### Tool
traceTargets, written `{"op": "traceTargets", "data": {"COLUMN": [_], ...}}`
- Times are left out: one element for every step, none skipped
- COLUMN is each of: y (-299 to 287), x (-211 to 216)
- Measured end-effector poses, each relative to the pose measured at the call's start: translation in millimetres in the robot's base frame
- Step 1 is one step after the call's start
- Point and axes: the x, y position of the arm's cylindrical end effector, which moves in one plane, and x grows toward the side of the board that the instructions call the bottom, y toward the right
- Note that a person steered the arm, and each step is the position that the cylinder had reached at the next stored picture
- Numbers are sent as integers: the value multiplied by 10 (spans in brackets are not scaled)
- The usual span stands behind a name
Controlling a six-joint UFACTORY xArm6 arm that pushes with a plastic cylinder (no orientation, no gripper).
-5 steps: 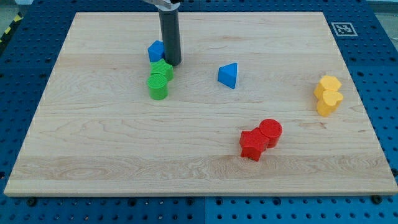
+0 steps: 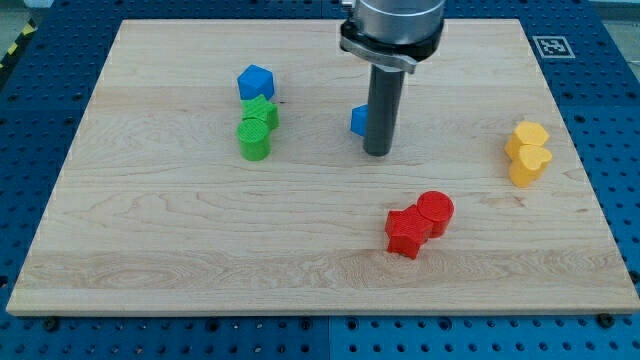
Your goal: Push the blue triangle into the blue cube
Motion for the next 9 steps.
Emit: {"op": "traceTargets", "data": {"y": [16, 6, -27, -102, -121, -121, -121, -122, -319], "x": [-97, -377, -717, -1008, -1053, -1017, -839, -826, -880]}}
